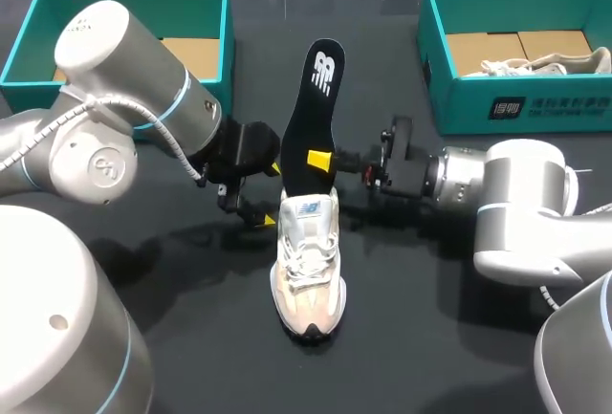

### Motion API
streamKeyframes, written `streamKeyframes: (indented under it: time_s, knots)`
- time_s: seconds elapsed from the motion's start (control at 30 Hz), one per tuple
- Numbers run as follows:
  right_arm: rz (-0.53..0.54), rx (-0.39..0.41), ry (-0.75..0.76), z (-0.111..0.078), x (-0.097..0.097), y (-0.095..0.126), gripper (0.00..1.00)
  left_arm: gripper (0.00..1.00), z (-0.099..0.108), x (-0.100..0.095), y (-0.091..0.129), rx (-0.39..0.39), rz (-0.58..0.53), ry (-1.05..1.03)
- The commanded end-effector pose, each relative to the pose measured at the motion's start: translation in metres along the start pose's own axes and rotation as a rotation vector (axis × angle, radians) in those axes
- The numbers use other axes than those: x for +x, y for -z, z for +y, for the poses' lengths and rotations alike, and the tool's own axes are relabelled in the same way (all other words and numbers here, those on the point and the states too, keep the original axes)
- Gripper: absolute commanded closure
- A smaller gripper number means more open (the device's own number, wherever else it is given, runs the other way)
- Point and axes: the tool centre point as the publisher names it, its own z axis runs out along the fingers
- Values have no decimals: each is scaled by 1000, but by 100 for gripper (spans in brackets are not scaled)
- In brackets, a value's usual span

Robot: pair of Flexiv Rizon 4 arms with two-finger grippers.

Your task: Take the shoe out of the shoebox, open the shoe tongue, remove and reinsert the insole, then place the shoe into the shoebox

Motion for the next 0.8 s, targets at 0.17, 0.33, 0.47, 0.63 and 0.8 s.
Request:
streamKeyframes:
  time_s: [0.17,0.33,0.47,0.63,0.8]
  knots:
    - [-22,23,-12,-9,3,-3,100,0,0,1,0,-2,-2,0]
    - [-44,38,-25,-15,5,-2,100,0,0,1,0,-2,-2,0]
    - [-51,48,-37,-20,7,1,100,0,0,1,0,-2,-2,0]
    - [-59,60,-56,-29,10,3,100,0,0,1,0,-2,-2,0]
    - [-68,60,-75,-36,12,6,100,0,0,1,0,-2,-2,0]
